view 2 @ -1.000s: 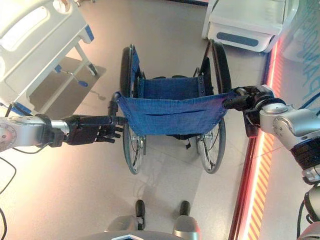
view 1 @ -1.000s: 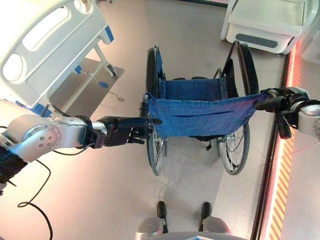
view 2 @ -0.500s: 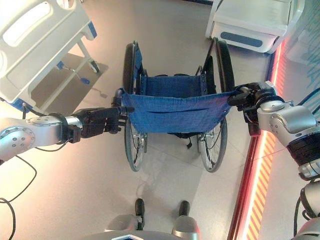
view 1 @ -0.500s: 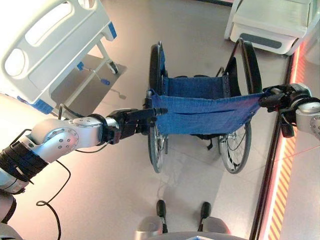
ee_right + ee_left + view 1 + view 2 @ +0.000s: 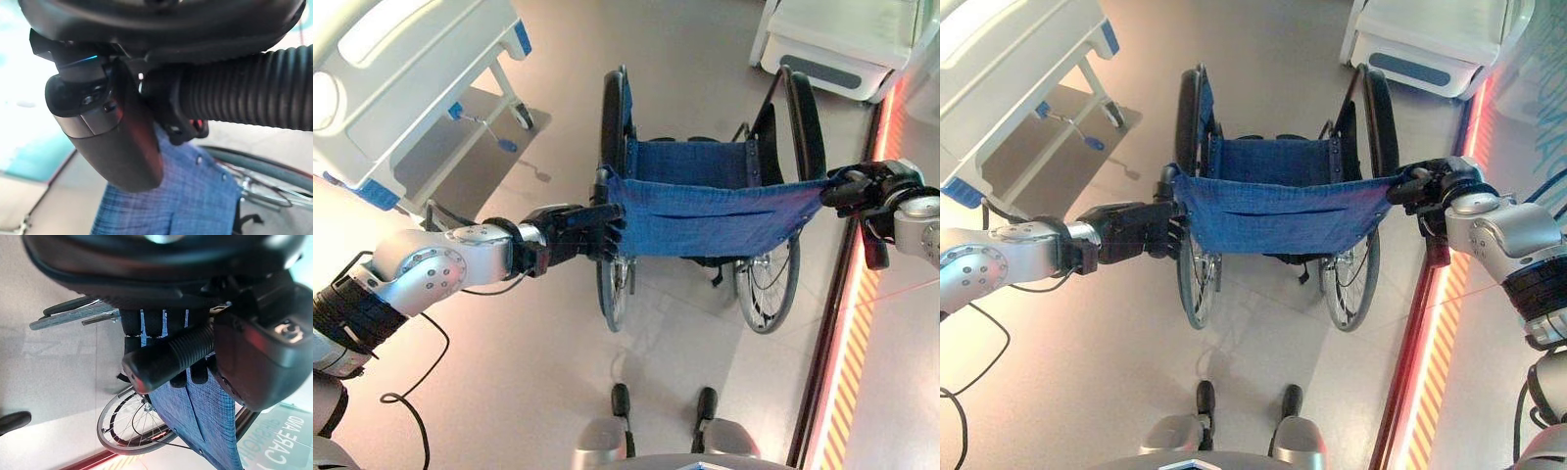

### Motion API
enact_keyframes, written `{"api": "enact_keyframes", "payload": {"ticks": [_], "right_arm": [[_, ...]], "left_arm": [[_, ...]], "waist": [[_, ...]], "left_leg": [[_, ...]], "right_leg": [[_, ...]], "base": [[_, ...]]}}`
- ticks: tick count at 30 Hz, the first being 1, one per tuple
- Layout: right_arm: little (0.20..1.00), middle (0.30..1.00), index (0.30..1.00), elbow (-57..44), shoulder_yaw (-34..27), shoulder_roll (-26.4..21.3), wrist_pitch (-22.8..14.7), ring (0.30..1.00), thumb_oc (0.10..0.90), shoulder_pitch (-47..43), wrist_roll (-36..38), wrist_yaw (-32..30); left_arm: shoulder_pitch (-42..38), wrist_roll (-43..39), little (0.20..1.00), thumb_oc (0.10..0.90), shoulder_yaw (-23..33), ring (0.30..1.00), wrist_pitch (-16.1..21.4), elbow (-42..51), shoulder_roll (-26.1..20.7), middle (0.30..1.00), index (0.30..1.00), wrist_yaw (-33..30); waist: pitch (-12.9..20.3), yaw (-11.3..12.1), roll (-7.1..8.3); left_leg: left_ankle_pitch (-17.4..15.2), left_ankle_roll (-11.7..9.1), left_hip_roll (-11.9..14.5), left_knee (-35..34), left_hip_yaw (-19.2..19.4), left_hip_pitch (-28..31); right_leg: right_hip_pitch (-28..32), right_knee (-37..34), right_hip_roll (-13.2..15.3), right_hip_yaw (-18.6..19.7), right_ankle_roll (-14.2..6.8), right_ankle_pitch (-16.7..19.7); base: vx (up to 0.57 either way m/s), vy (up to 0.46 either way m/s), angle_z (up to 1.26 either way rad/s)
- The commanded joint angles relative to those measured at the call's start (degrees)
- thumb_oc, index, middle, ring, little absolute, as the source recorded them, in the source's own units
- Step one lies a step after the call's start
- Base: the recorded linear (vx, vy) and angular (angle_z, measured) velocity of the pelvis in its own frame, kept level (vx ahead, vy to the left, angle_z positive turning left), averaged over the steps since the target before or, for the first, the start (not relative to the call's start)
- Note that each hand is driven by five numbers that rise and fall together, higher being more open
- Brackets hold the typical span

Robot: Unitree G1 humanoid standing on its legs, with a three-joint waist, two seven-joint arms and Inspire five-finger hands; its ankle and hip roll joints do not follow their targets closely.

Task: Push the wheelchair next to the bed

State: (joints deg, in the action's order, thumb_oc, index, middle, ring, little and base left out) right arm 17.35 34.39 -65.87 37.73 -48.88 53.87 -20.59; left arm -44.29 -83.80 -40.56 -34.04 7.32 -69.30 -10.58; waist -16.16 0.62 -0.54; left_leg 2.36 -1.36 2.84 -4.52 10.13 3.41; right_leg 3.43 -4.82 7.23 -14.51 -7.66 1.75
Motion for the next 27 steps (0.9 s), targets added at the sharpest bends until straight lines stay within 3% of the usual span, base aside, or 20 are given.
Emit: {"api": "enact_keyframes", "payload": {"ticks": [1,11,18,22,24,26,27], "right_arm": [[0.3,0.3,0.3,-2.0,0.9,0.5,-2.9,0.3,0.4,-5.3,1.5,4.5],[0.3,0.3,0.3,-2.6,0.1,0.8,-4.6,0.3,0.4,-5.1,2.6,3.0],[0.3,0.3,0.3,-4.4,-0.8,1.2,-5.3,0.3,0.4,-5.4,2.8,2.0],[0.3,0.3,0.3,-5.2,-0.5,1.2,-5.3,0.3,0.4,-7.0,2.9,1.8],[0.3,0.3,0.3,-5.3,0.2,2.3,-5.2,0.3,0.4,-8.1,3.0,2.0],[0.3,0.3,0.3,-5.6,0.6,3.2,-4.9,0.3,0.4,-8.3,3.1,1.6],[0.3,0.3,0.3,-5.6,1.3,4.3,-4.4,0.3,0.4,-8.8,2.8,1.6]], "left_arm": [[-3.6,-1.4,0.3,0.4,11.9,0.3,9.4,-0.6,1.5,0.3,0.3,2.9],[-3.7,-1.8,0.3,0.4,12.5,0.3,11.5,0.1,1.8,0.3,0.3,0.5],[-2.9,-3.2,0.3,0.4,15.5,0.3,13.2,0.3,2.2,0.3,0.3,-3.2],[-1.9,-4.7,0.3,0.4,17.5,0.3,14.6,0.3,2.3,0.3,0.3,-4.8],[-1.1,-5.0,0.3,0.4,20.1,0.3,14.1,-0.7,2.6,0.3,0.3,-6.1],[-0.7,-5.1,0.3,0.4,21.2,0.3,13.3,-1.0,2.8,0.3,0.3,-7.1],[0.1,-6.5,0.3,0.4,22.6,0.3,12.1,-1.5,2.8,0.3,0.3,-8.8]], "waist": [[1.8,-1.5,-1.39],[1.2,-1.5,-1.23],[0.6,-1.6,-0.24],[-0.3,-1.5,2.04],[-2.0,-0.4,3.58],[-2.4,0.1,3.93],[-2.6,1.4,3.7]], "left_leg": [[0.0,-1.2,-1.1,2.4,1.9,-2.1],[0.0,-1.3,-0.7,2.8,1.9,-2.4],[0.0,-2.1,1.5,6.2,1.4,-3.6],[-0.8,-3.1,5.3,15.8,1.5,-6.4],[2.9,-3.6,8.6,30.9,-0.1,-12.9],[3.7,-3.1,8.3,36.2,-0.9,-15.9],[4.0,-1.9,5.1,36.6,-2.3,-18.7]], "right_leg": [[-2.6,4.8,-1.5,0.7,1.6,-0.5],[-3.0,5.5,-2.0,0.7,1.9,-0.8],[-4.0,7.7,-4.7,0.7,3.7,-2.6],[-4.2,9.0,-5.1,0.6,5.1,-2.6],[-3.0,10.1,-6.6,0.7,6.9,-3.0],[-2.5,10.7,-7.4,1.3,7.7,-3.6],[-1.2,11.9,-8.7,3.2,8.1,-4.9]], "base": [[0.0,0.0,0.0],[0.0,-0.043,0.0],[0.01,-0.156,0.0],[0.03,-0.221,0.03],[0.09,-0.327,-0.12],[0.16,-0.179,-0.4],[0.2,-0.059,-0.33]]}}
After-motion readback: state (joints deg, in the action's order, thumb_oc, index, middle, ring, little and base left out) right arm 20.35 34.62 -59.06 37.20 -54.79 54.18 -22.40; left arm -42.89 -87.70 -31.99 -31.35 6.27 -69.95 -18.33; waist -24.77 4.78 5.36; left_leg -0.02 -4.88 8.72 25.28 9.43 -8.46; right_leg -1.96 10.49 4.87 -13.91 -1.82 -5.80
